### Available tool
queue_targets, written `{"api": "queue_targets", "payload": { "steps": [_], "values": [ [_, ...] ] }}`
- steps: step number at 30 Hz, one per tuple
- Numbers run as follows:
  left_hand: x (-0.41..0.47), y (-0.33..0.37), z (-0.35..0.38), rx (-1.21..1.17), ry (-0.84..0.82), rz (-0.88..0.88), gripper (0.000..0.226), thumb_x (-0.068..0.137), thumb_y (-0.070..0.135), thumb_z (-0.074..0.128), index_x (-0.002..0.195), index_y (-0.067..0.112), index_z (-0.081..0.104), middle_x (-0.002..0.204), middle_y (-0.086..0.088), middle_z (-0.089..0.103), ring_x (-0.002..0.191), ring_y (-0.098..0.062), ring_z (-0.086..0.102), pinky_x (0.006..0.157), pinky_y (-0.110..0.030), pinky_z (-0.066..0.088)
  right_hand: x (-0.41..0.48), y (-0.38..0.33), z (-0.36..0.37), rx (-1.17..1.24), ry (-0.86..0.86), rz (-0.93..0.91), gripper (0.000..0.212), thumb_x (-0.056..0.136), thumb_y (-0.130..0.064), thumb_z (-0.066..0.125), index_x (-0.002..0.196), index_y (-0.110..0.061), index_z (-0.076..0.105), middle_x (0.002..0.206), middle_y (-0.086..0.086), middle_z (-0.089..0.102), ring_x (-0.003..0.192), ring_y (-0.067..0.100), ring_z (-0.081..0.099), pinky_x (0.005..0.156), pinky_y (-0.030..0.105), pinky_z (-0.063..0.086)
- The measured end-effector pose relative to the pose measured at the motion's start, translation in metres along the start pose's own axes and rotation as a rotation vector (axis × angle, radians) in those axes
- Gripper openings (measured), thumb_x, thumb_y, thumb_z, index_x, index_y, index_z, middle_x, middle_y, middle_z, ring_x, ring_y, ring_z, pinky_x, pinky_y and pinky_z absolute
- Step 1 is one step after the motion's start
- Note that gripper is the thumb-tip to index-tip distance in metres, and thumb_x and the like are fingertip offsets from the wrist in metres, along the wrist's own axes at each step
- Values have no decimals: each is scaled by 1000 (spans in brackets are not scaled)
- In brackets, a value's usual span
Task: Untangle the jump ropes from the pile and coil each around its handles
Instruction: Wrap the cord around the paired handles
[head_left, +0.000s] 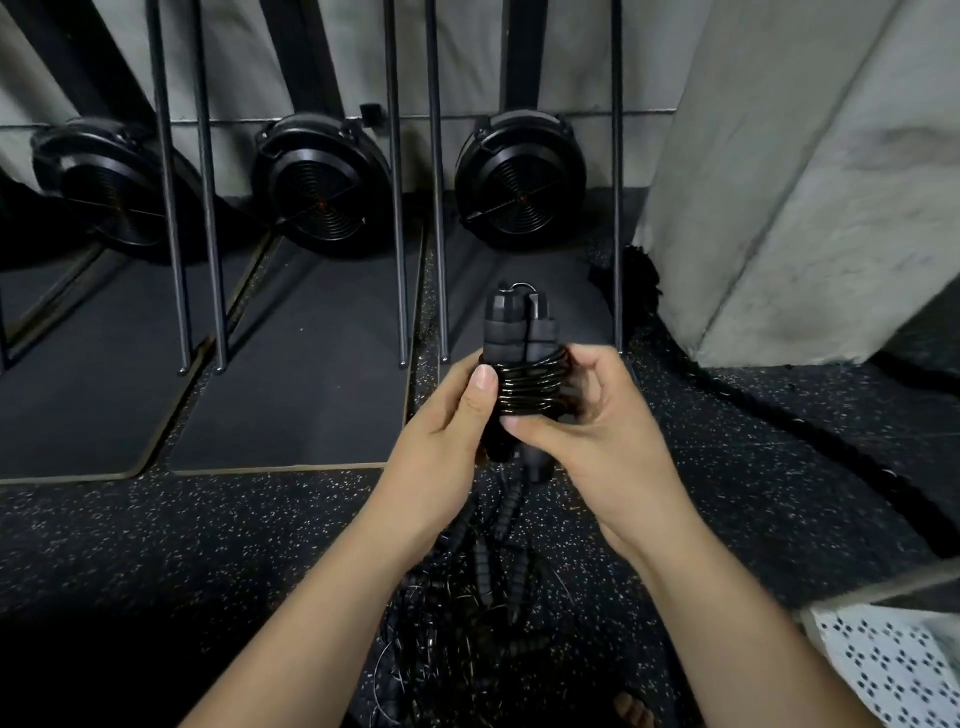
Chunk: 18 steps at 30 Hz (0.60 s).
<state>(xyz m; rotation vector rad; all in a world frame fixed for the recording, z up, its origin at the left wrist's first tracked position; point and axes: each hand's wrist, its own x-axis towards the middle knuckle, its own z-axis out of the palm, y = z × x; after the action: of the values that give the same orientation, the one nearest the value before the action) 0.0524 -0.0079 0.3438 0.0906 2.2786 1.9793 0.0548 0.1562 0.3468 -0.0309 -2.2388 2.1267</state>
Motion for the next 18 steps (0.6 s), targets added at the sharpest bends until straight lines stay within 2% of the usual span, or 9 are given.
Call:
{"api": "queue_targets", "payload": {
  "steps": [4,6,8,10,12,15,18],
  "values": [
    [-16,26,18,27,-57,0,53,97,81,46,137,51,63,137,22,67,132,-1,60,118,-43,44,-36,-25,-36,67,-22,65,65,80,-14,94,134,-23,58,124,-3,77,114,15,75,101,42,59],
    [-27,44,34,65,-115,-10,41,96,74,50,127,52,68,129,24,71,123,4,64,115,-39,47,-62,-33,-62,144,57,98,52,83,-27,88,128,-17,64,120,1,79,115,19,75,101,39,58],
    [-41,59,56,107,-213,-2,39,100,65,50,126,45,71,121,22,75,116,4,68,112,-37,49,-89,-38,-90,204,157,128,46,85,-37,84,121,-13,67,118,5,79,114,24,76,91,40,60],
    [-59,78,88,179,-337,12,40,104,61,47,127,41,72,117,25,76,111,9,68,109,-30,49,-123,-45,-123,219,233,155,52,82,-35,84,124,-12,63,119,7,79,112,25,77,81,36,62],
    [-70,88,110,261,-393,22,42,103,65,45,125,42,72,115,28,75,108,11,67,106,-27,50,-147,-52,-144,189,235,162,55,82,-30,84,130,-16,63,119,5,80,111,23,78,81,39,64],
    [-82,99,141,354,-443,78,46,100,71,44,121,43,73,108,25,76,102,10,68,97,-25,53,-176,-69,-172,138,192,178,42,93,-16,79,134,-17,68,120,6,80,113,24,77,89,44,65],
    [-98,114,178,409,-487,144,51,99,72,40,128,43,71,111,23,75,104,11,65,88,-13,48,-209,-86,-201,111,217,155,34,99,-13,74,132,-16,70,120,6,80,113,22,77,85,35,65]
  ]
}}
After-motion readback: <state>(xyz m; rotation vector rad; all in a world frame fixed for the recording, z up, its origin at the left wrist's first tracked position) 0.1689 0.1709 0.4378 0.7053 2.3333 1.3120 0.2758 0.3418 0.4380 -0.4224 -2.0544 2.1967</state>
